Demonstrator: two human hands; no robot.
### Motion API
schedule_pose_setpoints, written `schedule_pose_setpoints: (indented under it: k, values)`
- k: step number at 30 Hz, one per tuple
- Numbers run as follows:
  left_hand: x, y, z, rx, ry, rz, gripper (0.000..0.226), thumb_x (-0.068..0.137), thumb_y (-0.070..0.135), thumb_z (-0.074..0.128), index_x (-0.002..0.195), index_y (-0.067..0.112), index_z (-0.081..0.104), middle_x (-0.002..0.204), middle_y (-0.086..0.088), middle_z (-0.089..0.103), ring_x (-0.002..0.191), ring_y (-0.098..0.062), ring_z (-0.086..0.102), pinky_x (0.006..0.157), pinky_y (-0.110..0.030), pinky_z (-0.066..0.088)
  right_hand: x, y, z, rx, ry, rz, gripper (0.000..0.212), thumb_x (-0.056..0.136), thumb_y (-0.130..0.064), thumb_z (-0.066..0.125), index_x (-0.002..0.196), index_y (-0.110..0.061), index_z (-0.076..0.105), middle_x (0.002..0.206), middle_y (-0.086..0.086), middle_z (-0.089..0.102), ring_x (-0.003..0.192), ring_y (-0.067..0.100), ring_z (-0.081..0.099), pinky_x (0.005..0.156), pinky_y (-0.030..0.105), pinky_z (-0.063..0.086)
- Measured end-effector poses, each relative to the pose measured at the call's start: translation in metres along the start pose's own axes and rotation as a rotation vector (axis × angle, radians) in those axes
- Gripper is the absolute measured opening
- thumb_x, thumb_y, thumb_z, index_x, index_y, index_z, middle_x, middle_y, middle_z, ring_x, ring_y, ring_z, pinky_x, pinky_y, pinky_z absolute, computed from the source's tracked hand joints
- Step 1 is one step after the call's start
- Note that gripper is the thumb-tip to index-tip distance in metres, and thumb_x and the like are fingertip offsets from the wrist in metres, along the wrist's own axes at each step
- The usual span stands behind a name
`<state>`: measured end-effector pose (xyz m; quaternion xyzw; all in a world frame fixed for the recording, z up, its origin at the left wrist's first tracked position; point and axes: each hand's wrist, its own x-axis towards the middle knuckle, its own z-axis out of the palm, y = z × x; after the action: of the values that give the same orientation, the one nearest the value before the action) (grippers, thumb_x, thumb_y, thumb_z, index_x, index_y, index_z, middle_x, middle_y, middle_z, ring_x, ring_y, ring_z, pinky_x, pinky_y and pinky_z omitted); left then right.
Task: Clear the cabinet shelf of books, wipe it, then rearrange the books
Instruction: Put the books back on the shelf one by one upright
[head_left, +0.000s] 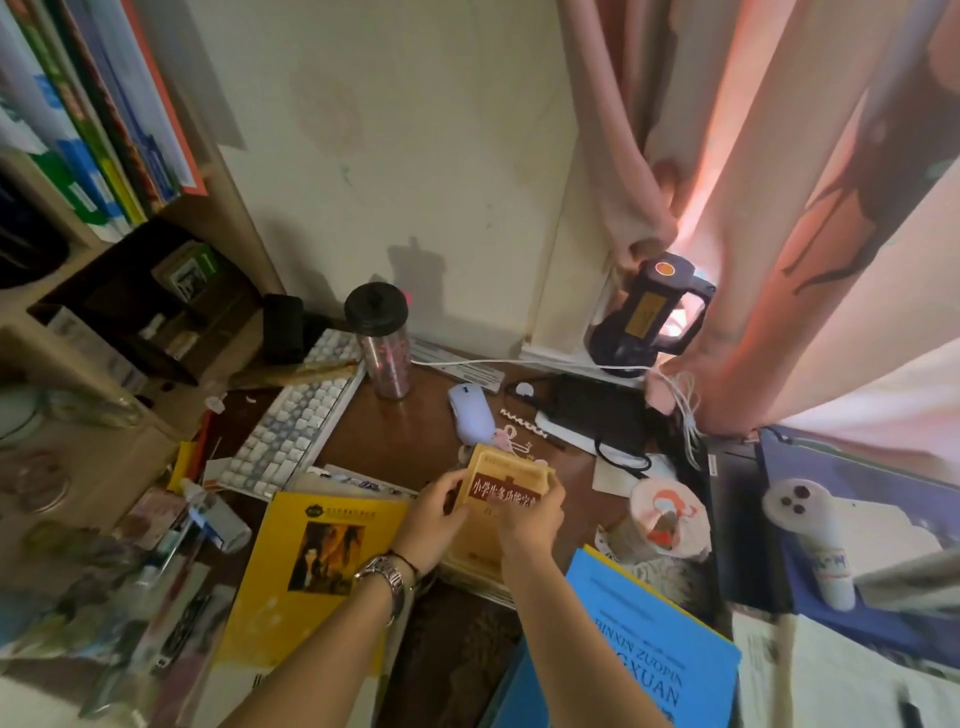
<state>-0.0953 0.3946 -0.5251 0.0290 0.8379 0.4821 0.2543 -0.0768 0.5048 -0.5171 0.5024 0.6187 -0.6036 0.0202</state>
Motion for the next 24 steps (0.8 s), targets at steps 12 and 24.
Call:
schedule_pose_setpoints:
  k: [12, 24]
  values:
    - [0.013, -0.002, 0.014, -0.184, -0.093, -0.046, 0.061, 0.093, 0.014, 0.056, 0.143, 0.033, 0.026, 0.114, 0.015, 0.052, 0.091, 0.009, 0.048, 0.067, -0.010, 0.037, 0.011, 0.011, 0.003, 0.064, 0.017, 0.084, 0.059, 0.091, -0.001, 0.053, 0.140, -0.028, 0.035, 0.126, 0.004, 0.052, 0.116, 0.024, 0.052, 0.099, 0.044, 0.047]
    - [0.000, 0.011, -0.034, -0.204, -0.046, 0.114, 0.065, 0.092, 0.024, 0.060, 0.145, 0.039, 0.025, 0.132, 0.006, 0.032, 0.120, -0.006, 0.035, 0.098, -0.026, 0.030, -0.023, -0.008, 0.002, 0.067, -0.041, -0.180, 0.069, 0.087, 0.000, 0.062, 0.144, -0.030, 0.036, 0.132, -0.002, 0.051, 0.116, 0.016, 0.051, 0.097, 0.036, 0.045]
